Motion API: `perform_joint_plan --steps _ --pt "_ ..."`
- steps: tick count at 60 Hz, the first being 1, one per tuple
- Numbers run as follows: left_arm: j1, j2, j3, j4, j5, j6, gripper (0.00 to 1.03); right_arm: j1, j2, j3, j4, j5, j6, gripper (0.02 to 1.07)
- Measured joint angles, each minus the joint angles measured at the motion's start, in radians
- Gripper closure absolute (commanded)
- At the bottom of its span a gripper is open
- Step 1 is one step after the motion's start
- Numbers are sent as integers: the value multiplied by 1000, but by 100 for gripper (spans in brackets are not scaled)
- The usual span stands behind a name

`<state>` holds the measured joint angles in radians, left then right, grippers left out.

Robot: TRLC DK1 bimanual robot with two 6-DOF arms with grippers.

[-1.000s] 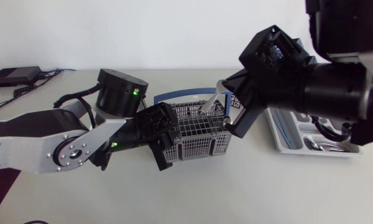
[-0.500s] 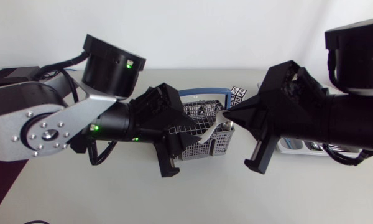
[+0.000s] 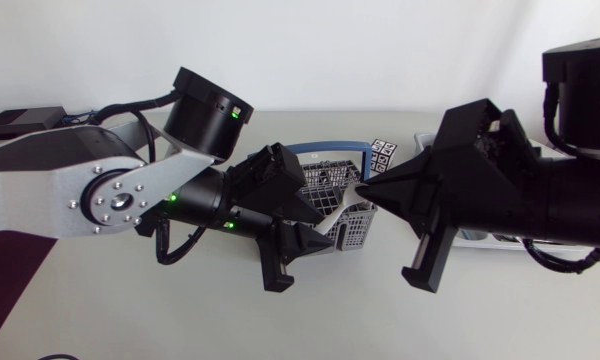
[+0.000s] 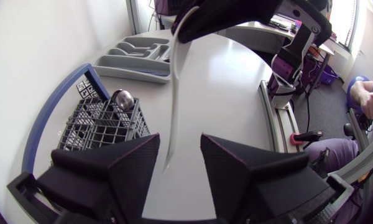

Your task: Transfer all utensils from the basket to the drawer tray.

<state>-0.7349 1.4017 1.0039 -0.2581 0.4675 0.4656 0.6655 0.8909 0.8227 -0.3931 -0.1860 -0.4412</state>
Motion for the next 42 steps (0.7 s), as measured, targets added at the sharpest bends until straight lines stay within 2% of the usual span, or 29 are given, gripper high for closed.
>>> perform_joint_plan --steps 9,16,20,32,39,42 --pt "8 0 9 0 17 -17 68 0 -3 0 0 -5 7 101" --pt "16 0 13 1 23 -21 79 0 -6 0 0 -5 8 101" --pt "17 0 13 1 23 -22 81 0 -7 0 0 -5 8 101" --pt "17 0 13 2 27 -29 100 0 -8 0 0 -6 14 101" --pt "17 0 13 1 33 -29 100 0 -8 0 3 -8 14 100" --pt "17 1 13 1 36 -29 100 0 -8 0 4 -10 15 92"
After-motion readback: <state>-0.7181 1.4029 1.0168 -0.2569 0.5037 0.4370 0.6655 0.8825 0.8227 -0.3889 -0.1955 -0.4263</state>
